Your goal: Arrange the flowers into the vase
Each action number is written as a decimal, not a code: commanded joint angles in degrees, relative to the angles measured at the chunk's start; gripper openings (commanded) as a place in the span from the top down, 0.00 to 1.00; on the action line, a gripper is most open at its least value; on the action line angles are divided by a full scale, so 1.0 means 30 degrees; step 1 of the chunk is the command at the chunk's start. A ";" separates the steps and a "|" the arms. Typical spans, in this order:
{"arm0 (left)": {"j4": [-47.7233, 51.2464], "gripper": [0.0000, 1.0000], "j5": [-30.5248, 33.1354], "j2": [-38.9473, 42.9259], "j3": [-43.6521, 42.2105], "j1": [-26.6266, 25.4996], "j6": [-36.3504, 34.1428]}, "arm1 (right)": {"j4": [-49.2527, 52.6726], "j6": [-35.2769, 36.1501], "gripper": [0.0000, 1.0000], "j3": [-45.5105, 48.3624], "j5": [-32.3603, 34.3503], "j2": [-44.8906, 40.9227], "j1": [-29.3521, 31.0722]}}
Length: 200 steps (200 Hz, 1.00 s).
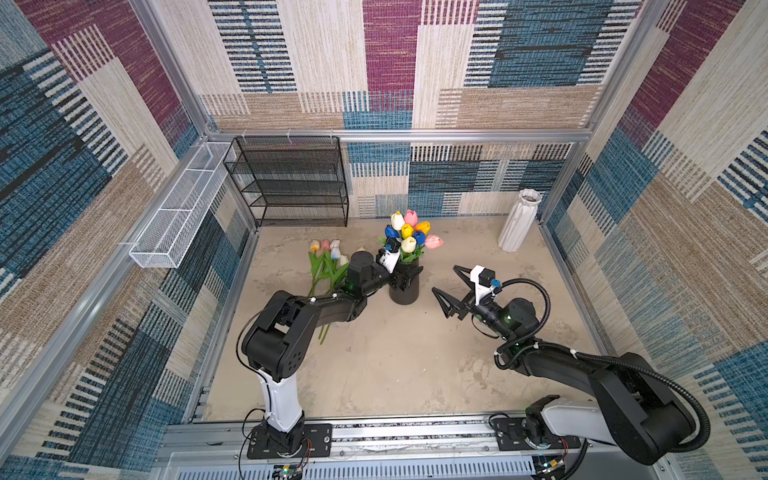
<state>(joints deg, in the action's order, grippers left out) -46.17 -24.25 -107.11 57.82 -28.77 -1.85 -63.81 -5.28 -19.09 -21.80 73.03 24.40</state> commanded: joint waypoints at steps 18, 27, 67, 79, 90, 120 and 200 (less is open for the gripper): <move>-0.0216 0.75 -0.0024 -0.0991 0.3124 0.0919 -0.1502 | -0.1134 0.0148 0.00 0.0182 0.0460 -0.0292 0.0010; -0.0193 0.75 -0.0161 -0.1597 0.4171 0.1240 -0.1655 | -0.1127 0.0148 0.00 0.0211 0.0441 -0.0346 0.0010; 0.0546 0.77 -0.1062 -0.5789 1.0830 0.2962 -0.0556 | -0.0951 0.0265 0.00 0.0197 0.0877 -0.0624 0.0010; 0.1178 0.77 -0.1120 -0.7065 1.2900 0.3370 -0.0179 | -0.0847 0.0294 0.00 0.0183 0.1003 -0.0795 0.0010; 0.2190 0.77 -0.1072 -0.8055 1.4651 0.3566 -0.0450 | -0.0724 0.0351 0.00 0.0153 0.1027 -0.0926 0.0010; 0.4387 0.77 -0.0897 -1.0306 1.8194 0.3906 -0.0678 | -0.0644 0.0471 0.00 0.0124 0.1144 -0.1229 0.0010; 0.6040 0.73 -0.0553 -1.2971 2.1976 0.4054 -0.0498 | -0.0497 0.0673 0.00 -0.0050 0.1246 -0.1229 0.0010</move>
<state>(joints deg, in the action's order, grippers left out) -23.29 -25.76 -145.62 122.17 -16.64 -3.36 -64.60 -3.77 -18.63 -18.90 69.63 24.40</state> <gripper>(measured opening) 0.853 0.997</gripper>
